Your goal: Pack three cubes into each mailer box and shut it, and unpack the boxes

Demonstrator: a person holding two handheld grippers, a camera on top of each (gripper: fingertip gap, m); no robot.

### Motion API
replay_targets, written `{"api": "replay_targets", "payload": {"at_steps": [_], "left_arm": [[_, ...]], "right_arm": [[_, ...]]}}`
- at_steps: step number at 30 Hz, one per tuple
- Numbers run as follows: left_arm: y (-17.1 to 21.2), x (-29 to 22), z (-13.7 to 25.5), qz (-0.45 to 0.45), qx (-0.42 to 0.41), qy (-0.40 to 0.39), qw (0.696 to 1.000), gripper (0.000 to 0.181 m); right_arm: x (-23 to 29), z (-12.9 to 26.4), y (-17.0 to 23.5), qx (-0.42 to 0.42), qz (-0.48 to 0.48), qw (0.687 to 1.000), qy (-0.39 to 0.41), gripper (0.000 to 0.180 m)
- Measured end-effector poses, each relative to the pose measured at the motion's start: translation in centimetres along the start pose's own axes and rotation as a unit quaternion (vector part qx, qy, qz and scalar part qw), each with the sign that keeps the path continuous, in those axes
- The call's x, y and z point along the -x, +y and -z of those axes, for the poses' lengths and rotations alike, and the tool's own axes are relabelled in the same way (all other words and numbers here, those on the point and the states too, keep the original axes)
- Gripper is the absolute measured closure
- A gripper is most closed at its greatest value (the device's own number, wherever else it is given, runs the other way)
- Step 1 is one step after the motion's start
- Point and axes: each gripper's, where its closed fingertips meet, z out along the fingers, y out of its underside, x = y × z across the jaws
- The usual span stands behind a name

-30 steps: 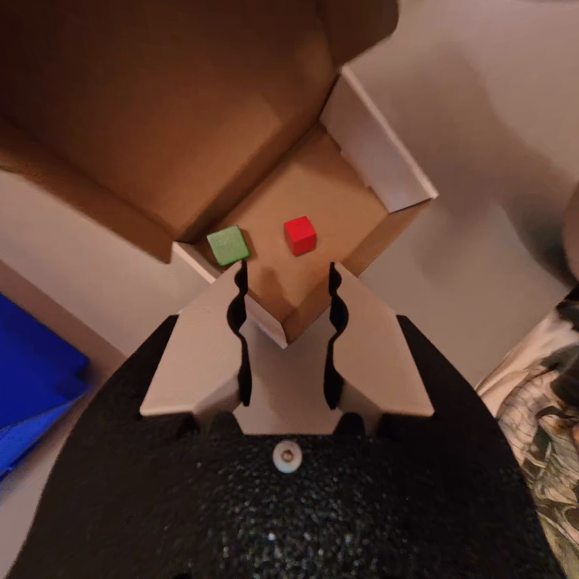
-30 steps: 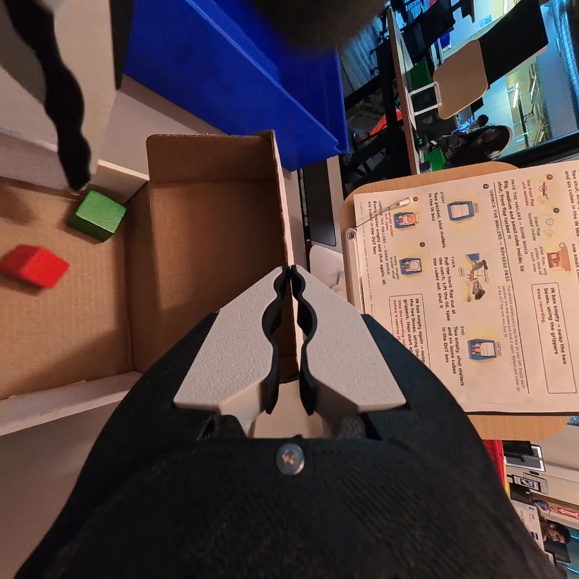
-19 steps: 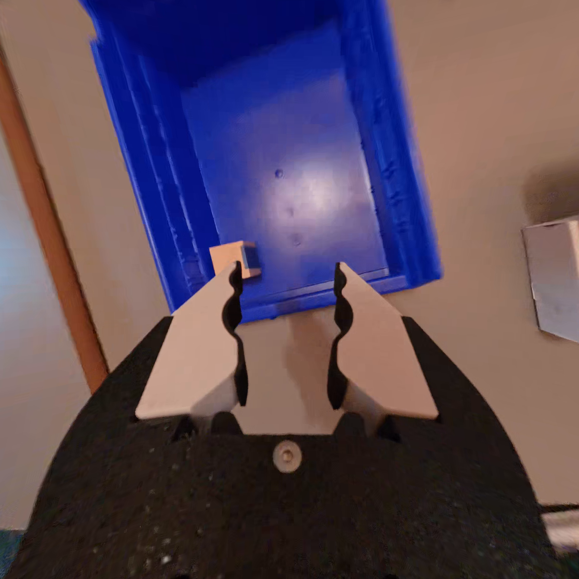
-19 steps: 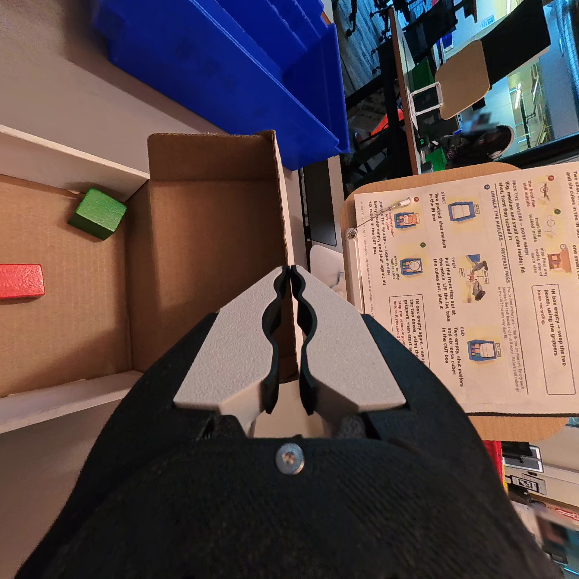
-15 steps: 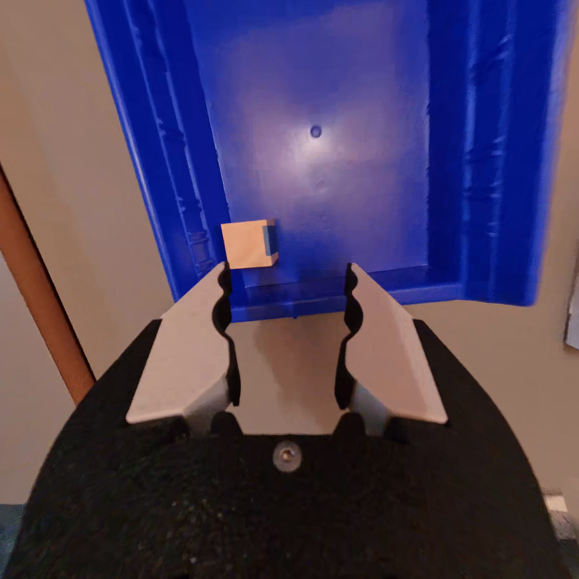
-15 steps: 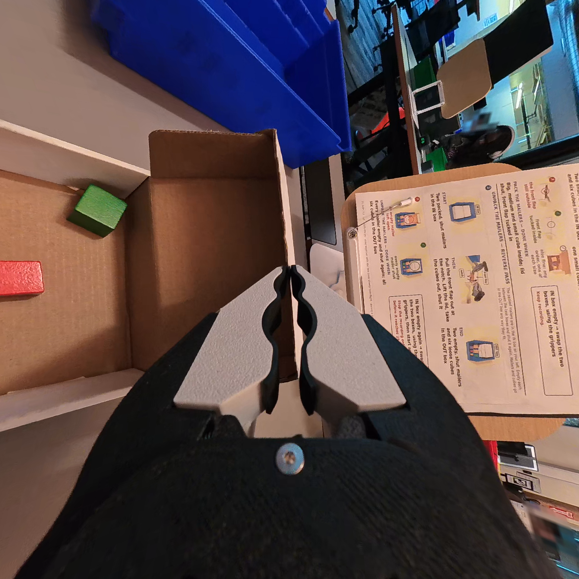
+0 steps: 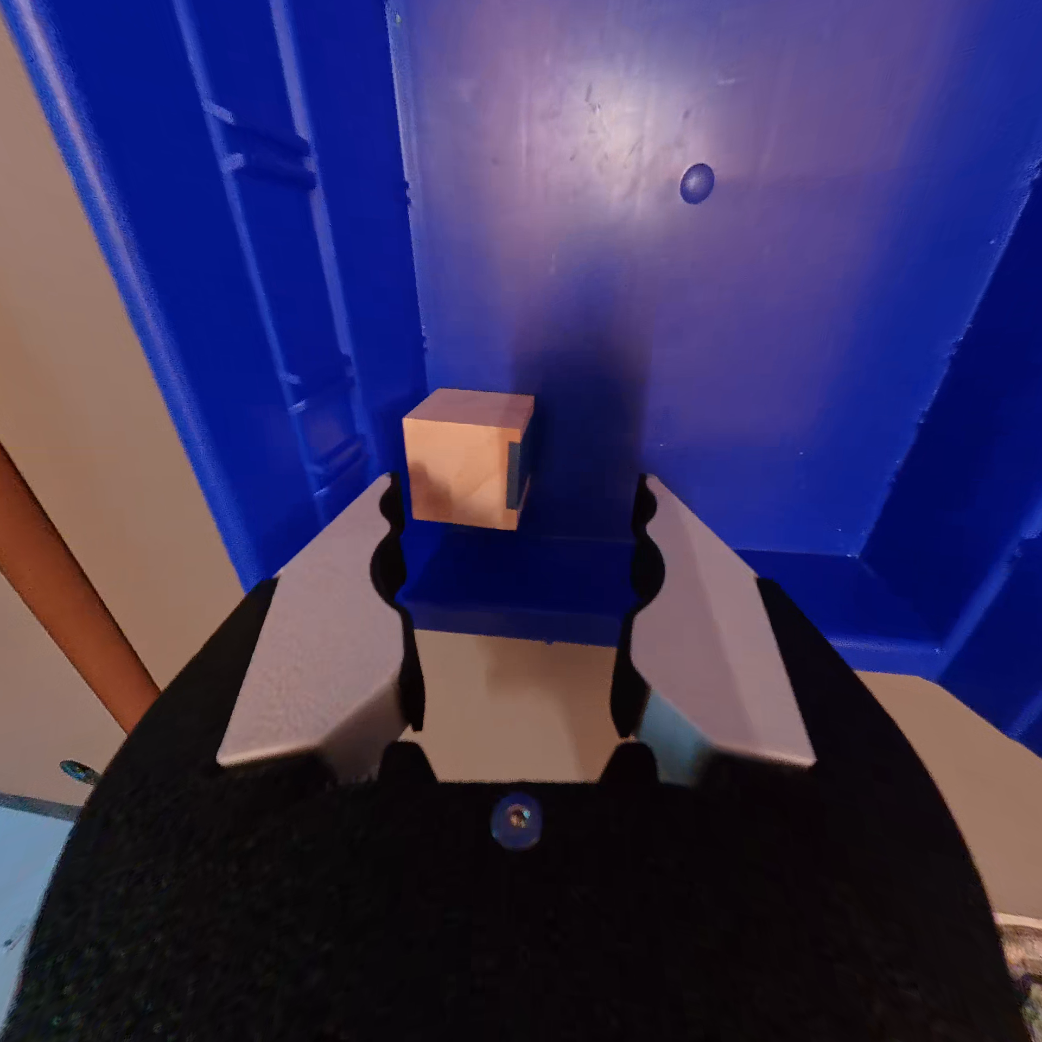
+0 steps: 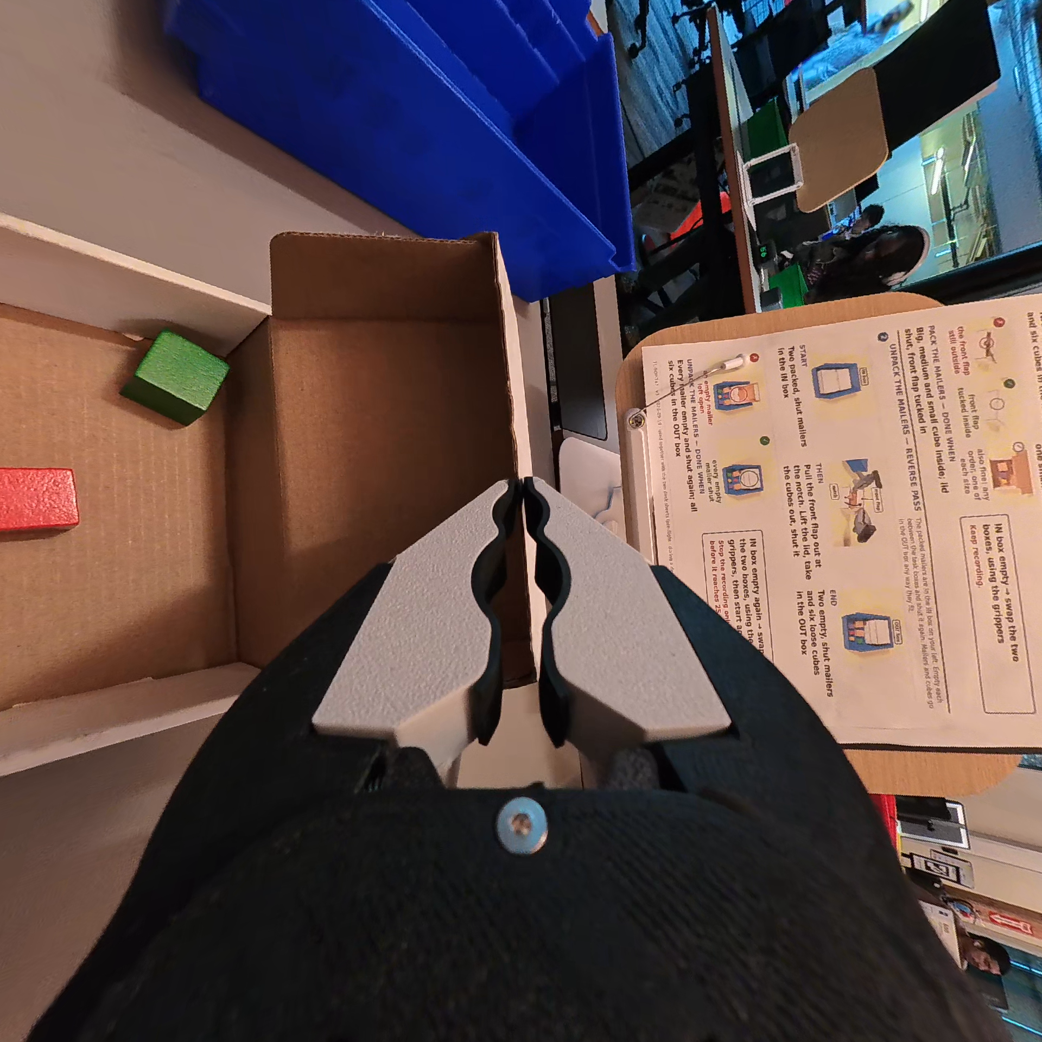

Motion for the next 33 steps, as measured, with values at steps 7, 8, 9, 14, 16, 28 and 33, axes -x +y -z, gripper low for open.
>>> {"api": "replay_targets", "payload": {"at_steps": [7,8,9,14,16,28,33], "left_arm": [[0.3,0.2,-0.7,-0.008,0.016,-0.016,1.000,0.107],[0.4,0.2,-0.8,-0.011,0.017,-0.016,1.000,0.107],[0.4,0.2,-0.8,-0.012,0.018,-0.017,1.000,0.107],[0.1,0.2,-0.8,-0.002,0.010,-0.014,1.000,0.109],[-0.3,0.7,-0.8,-0.006,-0.005,-0.021,1.000,0.128],[1.3,-7.9,11.3,-0.261,-0.155,0.054,0.951,0.142],[7.5,-19.6,16.7,-0.381,-0.249,0.176,0.873,0.142]], "right_arm": [[0.0,0.0,0.0,0.001,0.001,1.000,0.000,0.179],[0.0,0.0,0.0,0.001,0.001,1.000,0.000,0.179],[0.0,0.0,0.0,0.000,0.001,1.000,0.000,0.179],[0.0,0.0,0.0,0.001,0.003,1.000,0.000,0.179],[0.0,0.0,0.1,0.001,0.003,1.000,0.001,0.179],[-0.1,0.1,0.0,-0.001,0.003,1.000,0.001,0.179],[-0.1,0.1,0.0,-0.005,-0.001,1.000,0.000,0.179]]}}
